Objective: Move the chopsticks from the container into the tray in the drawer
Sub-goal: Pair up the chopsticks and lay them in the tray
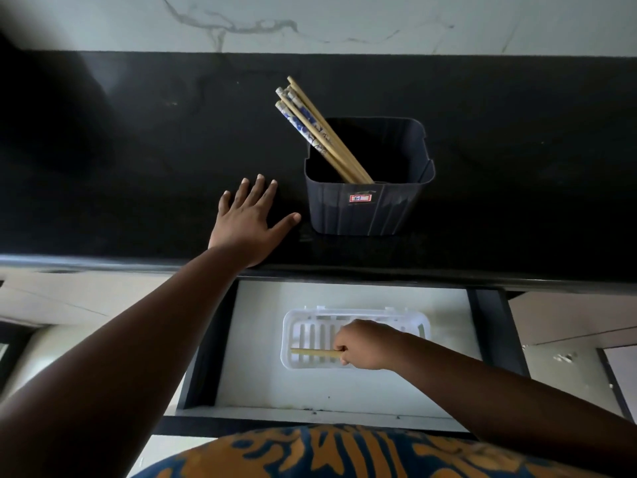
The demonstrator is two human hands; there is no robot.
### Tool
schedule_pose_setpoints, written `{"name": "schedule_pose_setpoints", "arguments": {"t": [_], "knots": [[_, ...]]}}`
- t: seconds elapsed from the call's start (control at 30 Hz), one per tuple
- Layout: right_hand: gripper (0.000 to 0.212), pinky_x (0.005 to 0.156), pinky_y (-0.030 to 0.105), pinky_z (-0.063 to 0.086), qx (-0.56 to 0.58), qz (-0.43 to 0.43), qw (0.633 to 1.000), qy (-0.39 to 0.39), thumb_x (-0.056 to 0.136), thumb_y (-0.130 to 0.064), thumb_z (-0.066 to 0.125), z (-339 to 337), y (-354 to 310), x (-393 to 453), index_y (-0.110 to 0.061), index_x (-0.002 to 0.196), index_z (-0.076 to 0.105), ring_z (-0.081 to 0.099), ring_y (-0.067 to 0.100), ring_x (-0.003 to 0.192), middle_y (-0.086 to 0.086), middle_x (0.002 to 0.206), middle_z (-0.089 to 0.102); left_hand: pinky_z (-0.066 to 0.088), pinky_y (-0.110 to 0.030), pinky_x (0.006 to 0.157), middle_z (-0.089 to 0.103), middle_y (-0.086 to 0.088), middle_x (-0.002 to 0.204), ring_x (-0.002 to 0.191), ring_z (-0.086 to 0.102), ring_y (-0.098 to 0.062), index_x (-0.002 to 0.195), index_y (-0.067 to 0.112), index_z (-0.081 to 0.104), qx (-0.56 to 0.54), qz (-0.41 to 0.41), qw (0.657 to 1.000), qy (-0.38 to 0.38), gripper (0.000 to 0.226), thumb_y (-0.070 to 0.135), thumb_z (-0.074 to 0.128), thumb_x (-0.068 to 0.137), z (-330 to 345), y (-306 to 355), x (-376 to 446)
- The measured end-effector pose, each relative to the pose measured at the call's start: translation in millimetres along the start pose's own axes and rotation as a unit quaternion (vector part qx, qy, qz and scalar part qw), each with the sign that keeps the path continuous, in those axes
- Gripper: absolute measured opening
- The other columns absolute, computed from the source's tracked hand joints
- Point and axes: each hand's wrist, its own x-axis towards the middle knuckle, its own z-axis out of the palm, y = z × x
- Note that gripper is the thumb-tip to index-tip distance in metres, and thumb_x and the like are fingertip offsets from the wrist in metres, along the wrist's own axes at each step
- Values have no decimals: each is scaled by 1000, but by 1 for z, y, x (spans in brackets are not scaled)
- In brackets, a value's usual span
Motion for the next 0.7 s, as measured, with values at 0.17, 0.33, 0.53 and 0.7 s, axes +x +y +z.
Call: {"name": "schedule_pose_setpoints", "arguments": {"t": [0.17,0.33,0.53,0.7], "knots": [[31,81,37,48,10,2,1000,-14,93,-19,57,9,-3,9,-21,123,59,59,26,101,3,116,62,-2,-43,120,4,2,163,150,-5,-18,154,28,13,1,1,1000,0,84,77,22,86,-1,1,-1],[25,61,30,38,-63,1,996,63,89,-16,53,18,0,15,-17,114,54,58,27,84,2,107,48,-3,-44,120,3,1,164,150,-6,-19,154,28,11,7,6,1000,-6,85,78,19,86,-2,1,0],[43,70,28,39,-37,21,998,44,89,-3,45,20,8,12,-23,126,56,58,25,100,1,123,56,-3,-44,120,2,1,163,149,-6,-18,154,29,10,4,5,1000,-6,88,80,15,83,0,0,1],[53,77,30,48,19,46,998,32,87,0,41,-7,0,-7,-27,131,53,57,24,107,2,127,57,-4,-44,119,-1,2,163,149,-8,-18,154,30,7,11,5,1000,-10,90,82,11,81,2,0,2]]}}
